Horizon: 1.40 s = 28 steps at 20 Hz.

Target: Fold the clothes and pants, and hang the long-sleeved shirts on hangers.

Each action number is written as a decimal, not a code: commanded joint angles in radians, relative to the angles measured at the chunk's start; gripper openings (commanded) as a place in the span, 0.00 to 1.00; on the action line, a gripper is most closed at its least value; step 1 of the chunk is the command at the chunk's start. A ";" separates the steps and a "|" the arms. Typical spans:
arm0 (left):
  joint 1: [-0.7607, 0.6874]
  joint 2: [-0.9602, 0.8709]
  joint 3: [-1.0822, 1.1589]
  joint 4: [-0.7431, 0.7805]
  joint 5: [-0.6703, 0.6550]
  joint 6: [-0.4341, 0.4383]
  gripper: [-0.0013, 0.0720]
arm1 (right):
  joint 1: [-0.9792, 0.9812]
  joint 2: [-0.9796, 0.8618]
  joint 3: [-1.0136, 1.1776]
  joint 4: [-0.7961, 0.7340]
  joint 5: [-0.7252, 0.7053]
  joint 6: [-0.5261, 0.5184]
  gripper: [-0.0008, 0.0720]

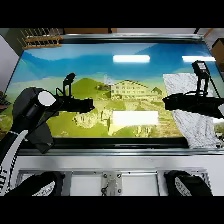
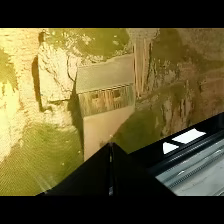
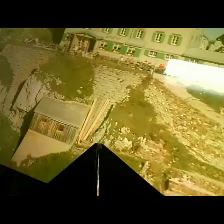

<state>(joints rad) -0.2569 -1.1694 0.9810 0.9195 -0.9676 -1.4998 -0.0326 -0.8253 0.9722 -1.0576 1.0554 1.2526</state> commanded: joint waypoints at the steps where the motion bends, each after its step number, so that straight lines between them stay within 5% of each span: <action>1: 0.001 0.000 0.000 0.000 0.000 0.000 0.02 | 0.001 0.000 0.000 0.000 0.000 0.000 0.04; 11: 0.001 0.000 0.000 0.004 0.028 0.001 0.02 | 0.001 0.000 0.000 0.000 0.000 0.000 0.04; 12: 0.013 0.000 0.008 0.034 0.059 0.027 0.12 | 0.001 -0.001 0.000 0.000 0.000 0.000 0.04; 13: 0.040 0.000 0.032 0.116 0.063 0.056 0.71 | 0.001 -0.001 0.000 0.000 0.000 0.000 0.04; 14: 0.086 0.000 0.069 0.223 0.063 0.045 0.98 | 0.001 0.000 0.000 0.000 0.000 0.000 0.04; 19: 0.418 -0.050 0.219 0.609 0.064 0.045 0.99 | 0.001 -0.001 0.000 0.000 0.000 0.000 0.04; 23: 0.626 -0.204 0.269 0.577 0.111 0.045 0.99 | 0.001 -0.001 0.000 0.000 0.000 0.000 0.04; 28: 0.638 -0.415 0.315 0.579 0.220 0.045 0.99 | 0.001 0.000 0.000 0.000 0.000 0.000 0.04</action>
<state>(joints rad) 0.3580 -1.4765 1.2659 1.4837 -0.8154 -1.4563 -0.0326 -0.8253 0.9722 -1.0576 1.0554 1.2526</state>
